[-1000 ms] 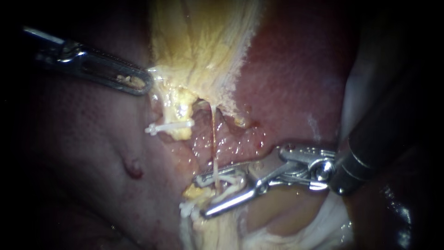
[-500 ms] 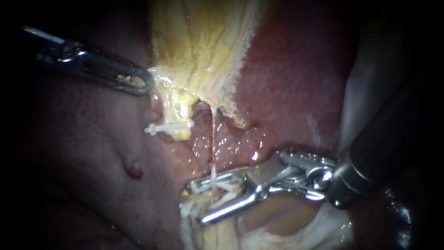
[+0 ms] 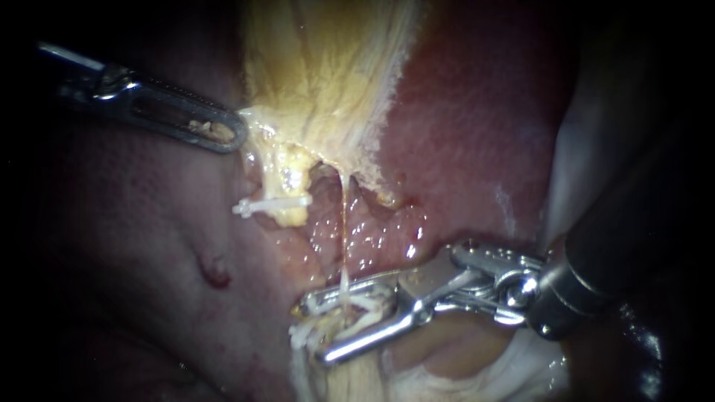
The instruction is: Clipping first clip right tube
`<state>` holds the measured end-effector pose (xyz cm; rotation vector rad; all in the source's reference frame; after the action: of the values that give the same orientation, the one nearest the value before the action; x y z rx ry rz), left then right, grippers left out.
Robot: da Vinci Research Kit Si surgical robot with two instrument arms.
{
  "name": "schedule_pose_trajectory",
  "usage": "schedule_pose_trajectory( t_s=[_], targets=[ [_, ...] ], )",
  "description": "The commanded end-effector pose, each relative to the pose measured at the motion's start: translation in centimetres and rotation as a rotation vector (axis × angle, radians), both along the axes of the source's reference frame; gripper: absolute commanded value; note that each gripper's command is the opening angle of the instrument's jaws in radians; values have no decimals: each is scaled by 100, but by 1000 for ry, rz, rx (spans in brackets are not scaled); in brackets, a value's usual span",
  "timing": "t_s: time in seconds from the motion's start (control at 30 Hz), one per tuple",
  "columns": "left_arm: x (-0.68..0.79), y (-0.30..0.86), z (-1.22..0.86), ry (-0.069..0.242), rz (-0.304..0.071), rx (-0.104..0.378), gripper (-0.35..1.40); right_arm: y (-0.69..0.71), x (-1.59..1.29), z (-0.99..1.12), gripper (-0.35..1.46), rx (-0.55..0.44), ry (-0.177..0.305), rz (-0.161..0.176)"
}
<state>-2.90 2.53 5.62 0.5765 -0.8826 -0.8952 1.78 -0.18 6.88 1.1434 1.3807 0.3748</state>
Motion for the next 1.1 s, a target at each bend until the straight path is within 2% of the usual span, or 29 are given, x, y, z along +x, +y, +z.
schedule_pose_trajectory(
  t_s=[0.03,0.17,0.3,0.5,0.6,1.1],
  targets=[
    [0,0,0,0,0,0,-35,0,-2,2,42,-1,-1,0],
    [0,0,0,0,1,0,-35,4,-6,8,33,1,0,3],
    [0,0,0,0,0,0,-35,7,-11,12,16,-2,-7,5],
    [0,0,0,0,1,0,-35,14,-15,12,-23,1,-7,2],
    [0,0,0,0,1,0,-35,16,-16,10,-33,2,-10,8],
    [0,0,0,0,0,0,-35,17,-21,10,-35,1,-26,-2]
  ],
)
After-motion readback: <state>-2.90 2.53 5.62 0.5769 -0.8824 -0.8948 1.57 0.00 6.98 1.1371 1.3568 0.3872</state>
